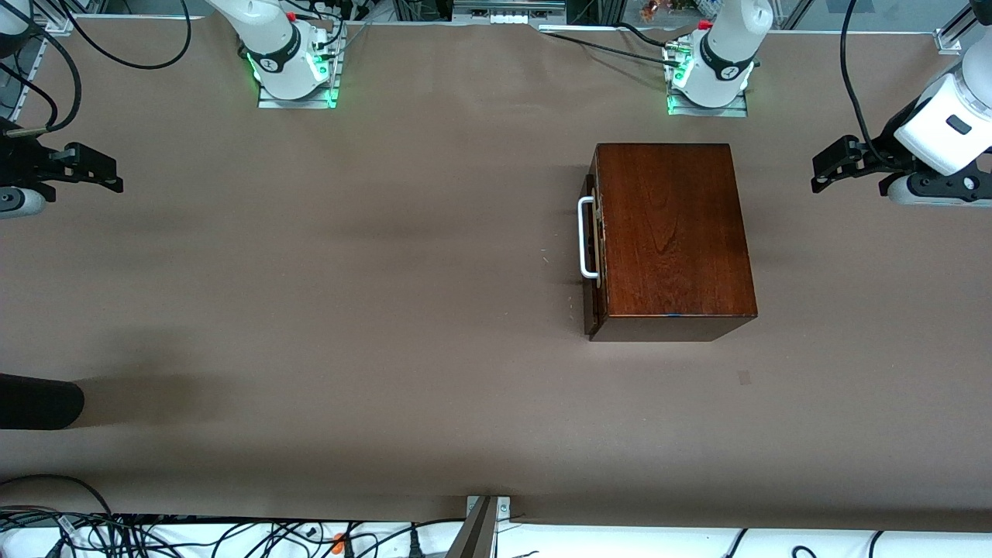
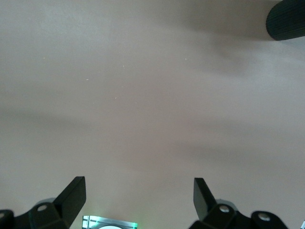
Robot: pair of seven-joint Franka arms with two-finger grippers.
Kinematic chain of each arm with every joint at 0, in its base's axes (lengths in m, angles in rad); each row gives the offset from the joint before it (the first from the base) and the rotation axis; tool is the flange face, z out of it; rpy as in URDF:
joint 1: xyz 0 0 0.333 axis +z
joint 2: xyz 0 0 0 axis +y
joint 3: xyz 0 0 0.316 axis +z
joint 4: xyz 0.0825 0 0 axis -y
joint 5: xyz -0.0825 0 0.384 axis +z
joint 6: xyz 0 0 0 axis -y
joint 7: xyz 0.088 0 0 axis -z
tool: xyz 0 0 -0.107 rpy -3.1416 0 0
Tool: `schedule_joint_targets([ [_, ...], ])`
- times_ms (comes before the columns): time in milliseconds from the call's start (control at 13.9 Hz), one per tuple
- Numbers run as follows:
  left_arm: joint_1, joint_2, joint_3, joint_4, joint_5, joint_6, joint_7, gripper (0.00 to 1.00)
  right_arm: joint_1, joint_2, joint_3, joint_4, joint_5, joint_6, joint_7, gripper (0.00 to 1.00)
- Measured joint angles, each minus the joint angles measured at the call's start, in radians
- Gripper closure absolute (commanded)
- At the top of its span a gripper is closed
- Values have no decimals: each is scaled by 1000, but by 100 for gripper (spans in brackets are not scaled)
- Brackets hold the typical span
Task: Open drawer, take yellow block, close drawer
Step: 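Move the left gripper from rest toward the wooden box, then lower the left gripper to the white drawer handle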
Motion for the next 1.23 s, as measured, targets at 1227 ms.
schedule_joint_targets([
  [1227, -28, 4, -167, 0, 0, 4, -225, 0, 0, 0, 0, 0, 0, 0, 0, 0],
])
